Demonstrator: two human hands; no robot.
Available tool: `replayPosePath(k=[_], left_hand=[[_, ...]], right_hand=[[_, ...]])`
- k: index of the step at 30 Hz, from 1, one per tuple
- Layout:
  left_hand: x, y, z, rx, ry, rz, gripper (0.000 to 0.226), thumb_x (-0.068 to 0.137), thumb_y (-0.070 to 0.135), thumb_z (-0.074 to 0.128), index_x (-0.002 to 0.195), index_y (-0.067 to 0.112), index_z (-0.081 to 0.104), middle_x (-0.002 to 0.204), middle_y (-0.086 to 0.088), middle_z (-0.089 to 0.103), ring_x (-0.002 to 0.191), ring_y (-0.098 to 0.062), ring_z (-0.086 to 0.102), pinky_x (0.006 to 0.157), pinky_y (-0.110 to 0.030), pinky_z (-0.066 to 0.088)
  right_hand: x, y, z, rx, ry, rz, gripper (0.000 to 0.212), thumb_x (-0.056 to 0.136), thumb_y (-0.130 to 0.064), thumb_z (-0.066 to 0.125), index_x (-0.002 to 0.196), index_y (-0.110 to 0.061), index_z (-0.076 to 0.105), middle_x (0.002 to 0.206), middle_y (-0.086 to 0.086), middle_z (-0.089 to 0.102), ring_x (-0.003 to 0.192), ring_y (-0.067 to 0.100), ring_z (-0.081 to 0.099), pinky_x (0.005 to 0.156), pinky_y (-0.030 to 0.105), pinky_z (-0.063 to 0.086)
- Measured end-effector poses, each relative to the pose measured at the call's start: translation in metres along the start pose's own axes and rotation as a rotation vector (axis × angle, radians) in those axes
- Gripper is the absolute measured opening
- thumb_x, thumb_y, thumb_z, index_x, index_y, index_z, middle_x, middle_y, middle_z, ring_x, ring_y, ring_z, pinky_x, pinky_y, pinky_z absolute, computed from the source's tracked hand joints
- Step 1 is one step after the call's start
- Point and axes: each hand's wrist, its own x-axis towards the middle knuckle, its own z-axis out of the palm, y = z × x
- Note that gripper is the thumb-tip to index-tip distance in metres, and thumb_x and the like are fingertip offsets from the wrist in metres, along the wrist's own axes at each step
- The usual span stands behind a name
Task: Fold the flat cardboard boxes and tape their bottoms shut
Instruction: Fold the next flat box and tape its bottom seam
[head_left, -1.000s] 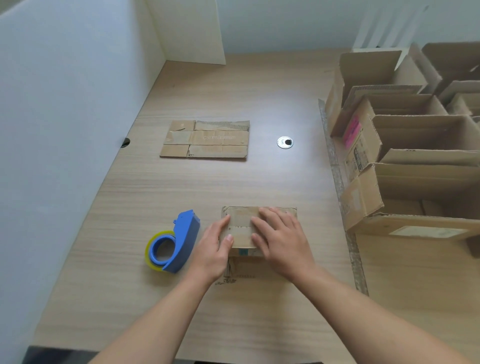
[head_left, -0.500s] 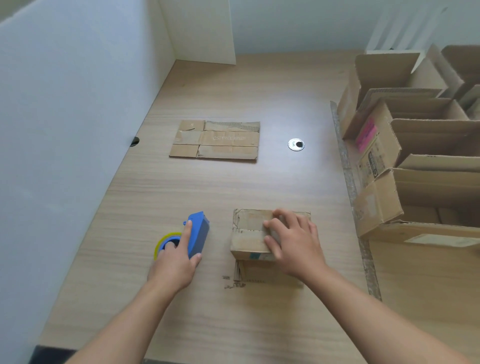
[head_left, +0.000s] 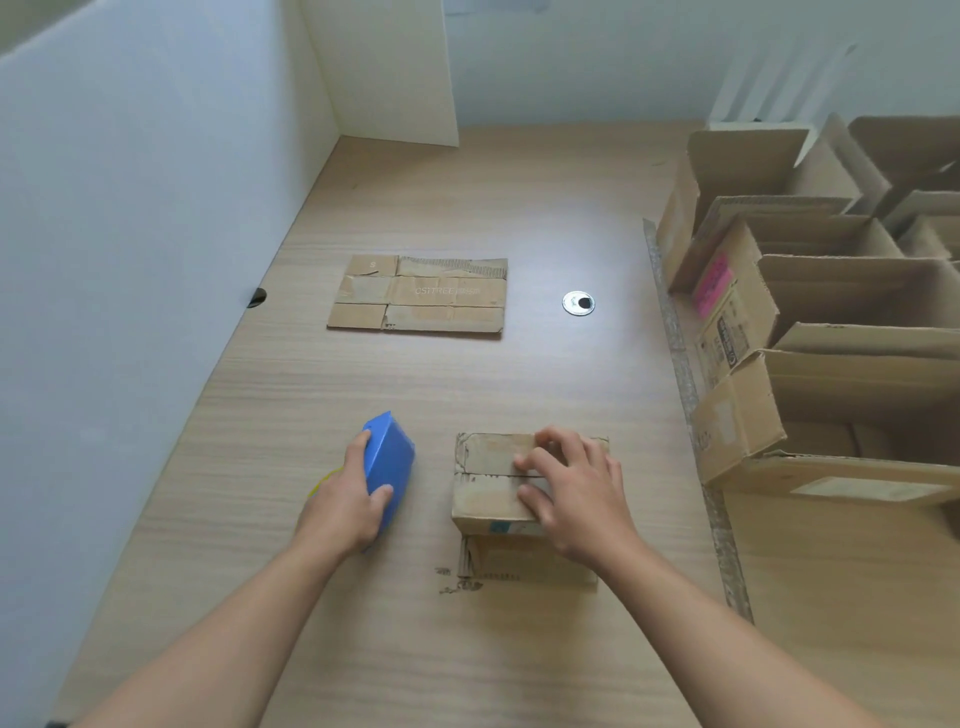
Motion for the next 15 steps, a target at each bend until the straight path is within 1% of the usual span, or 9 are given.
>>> replayPosePath(k=[3,5,7,9,11,13,15], left_hand=[[-0.011,0.013,-0.029,0.012,-0.003,0.165,0.069,0.092,0.032,0.055,0.146,0.044,0.014,0.111,0.001,0.056,0.085,-0.024,0.053,0.069,-0.034,0.042],[-0.019,0.021,-0.048,0.001,-0.006,0.265,0.067,0.088,0.032,0.057,0.138,0.050,0.017,0.105,0.006,0.055,0.079,-0.019,0.054,0.067,-0.034,0.046],[-0.029,0.030,-0.065,-0.014,-0.007,0.365,0.067,0.082,0.035,0.058,0.131,0.057,0.019,0.102,0.010,0.054,0.074,-0.010,0.054,0.064,-0.033,0.048],[-0.040,0.038,-0.076,0.017,-0.016,0.476,0.068,0.074,0.043,0.055,0.128,0.062,0.018,0.102,0.020,0.051,0.071,-0.004,0.053,0.061,-0.028,0.044],[-0.046,0.045,-0.078,0.095,-0.032,0.588,0.069,0.073,0.047,0.053,0.130,0.065,0.020,0.108,0.030,0.048,0.073,0.001,0.051,0.059,-0.020,0.037],[-0.045,0.048,-0.070,0.164,-0.038,0.660,0.071,0.079,0.043,0.059,0.138,0.063,0.025,0.117,0.035,0.046,0.080,0.000,0.047,0.063,-0.017,0.033],[-0.043,0.051,-0.057,0.172,-0.054,0.720,0.073,0.084,0.037,0.064,0.144,0.056,0.029,0.128,0.033,0.048,0.091,-0.001,0.047,0.073,-0.016,0.036]], right_hand=[[0.000,-0.002,0.001,-0.019,0.029,0.005,0.020,0.094,-0.050,0.053,0.113,-0.044,0.056,0.136,-0.019,0.033,0.127,0.011,0.022,0.104,0.031,0.012],[0.000,-0.003,0.001,-0.015,0.039,0.005,0.022,0.093,-0.048,0.056,0.113,-0.043,0.057,0.135,-0.018,0.036,0.127,0.012,0.025,0.103,0.030,0.014],[0.001,-0.002,-0.002,0.011,0.035,0.022,0.029,0.092,-0.046,0.058,0.120,-0.045,0.056,0.136,-0.019,0.038,0.129,0.012,0.028,0.102,0.028,0.014],[0.003,-0.002,-0.007,0.056,-0.002,0.035,0.045,0.093,-0.045,0.057,0.137,-0.048,0.045,0.139,-0.019,0.038,0.131,0.013,0.027,0.102,0.027,0.013],[0.004,-0.001,-0.015,0.145,-0.049,0.056,0.057,0.097,-0.046,0.051,0.148,-0.052,0.026,0.141,-0.017,0.039,0.132,0.015,0.028,0.105,0.030,0.015],[0.005,0.000,-0.024,0.264,-0.097,0.077,0.060,0.099,-0.045,0.047,0.149,-0.056,0.015,0.140,-0.016,0.043,0.131,0.017,0.030,0.107,0.034,0.018],[0.002,0.003,-0.030,0.335,-0.143,0.059,0.060,0.101,-0.040,0.046,0.149,-0.057,0.014,0.141,-0.015,0.045,0.132,0.017,0.029,0.109,0.035,0.017]])
